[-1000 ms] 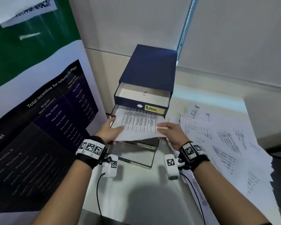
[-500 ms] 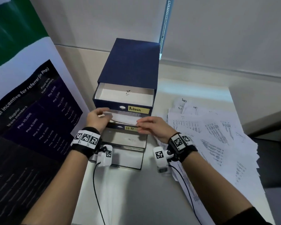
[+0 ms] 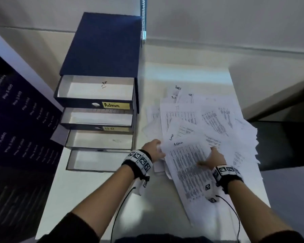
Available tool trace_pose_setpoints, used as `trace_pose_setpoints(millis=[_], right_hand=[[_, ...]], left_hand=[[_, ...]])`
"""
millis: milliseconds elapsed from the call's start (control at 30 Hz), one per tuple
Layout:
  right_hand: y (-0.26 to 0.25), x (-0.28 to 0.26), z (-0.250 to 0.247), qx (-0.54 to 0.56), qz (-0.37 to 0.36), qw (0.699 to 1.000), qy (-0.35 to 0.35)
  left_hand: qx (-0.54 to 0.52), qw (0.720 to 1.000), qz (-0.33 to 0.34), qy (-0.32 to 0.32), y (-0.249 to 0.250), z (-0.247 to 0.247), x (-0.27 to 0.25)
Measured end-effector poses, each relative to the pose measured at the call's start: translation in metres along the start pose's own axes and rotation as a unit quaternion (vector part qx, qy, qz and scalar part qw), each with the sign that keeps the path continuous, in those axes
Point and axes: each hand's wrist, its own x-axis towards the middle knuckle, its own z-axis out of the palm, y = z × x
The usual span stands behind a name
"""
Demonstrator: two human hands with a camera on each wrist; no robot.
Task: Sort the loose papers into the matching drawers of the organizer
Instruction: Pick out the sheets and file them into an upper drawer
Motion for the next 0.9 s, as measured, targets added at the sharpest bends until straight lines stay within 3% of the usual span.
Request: trace_pose_setpoints(millis=[100, 267, 433, 533, 633, 700, 767, 833, 900], right_hand=[[0.009, 0.009, 0.006, -0.042, -0.069, 0.997, 0.013], [0.001, 0.033, -0.013, -0.028, -0.213, 0.968, 0.131], [-0.017, 0.059, -0.037, -0.049, -0.185, 0.981, 0.023], [-0.017, 0.069, -0.046, -0.093, -0.180, 0.979, 0.033], [-0.011, 0.076, -0.054, -0.082, -0.165, 0.982, 0.050], [-0.007, 0.081, -0.058, -0.048, -0.181, 0.980, 0.070], [-0.010, 0.075, -0.070, 0.052, -0.205, 0.975, 0.069], [-0.019, 0.059, -0.094, 0.186, -0.219, 0.957, 0.045], [-0.032, 0.041, -0.122, 0.290, -0.247, 0.924, 0.031]], left_hand=[[0.018, 0.997, -0.038, 0.057, 0.001, 0.029, 0.019], [-0.012, 0.985, -0.033, 0.168, 0.012, 0.045, 0.032], [-0.059, 0.984, 0.000, 0.167, 0.018, 0.051, 0.042], [-0.048, 0.986, 0.036, 0.153, 0.017, 0.049, 0.042], [-0.105, 0.981, 0.056, 0.154, 0.020, 0.037, 0.040], [-0.135, 0.971, 0.091, 0.177, 0.032, 0.022, 0.033], [-0.169, 0.957, 0.120, 0.204, 0.048, 0.002, 0.027], [-0.184, 0.940, 0.141, 0.249, 0.068, -0.022, 0.022], [-0.208, 0.907, 0.186, 0.316, 0.084, -0.046, 0.017]])
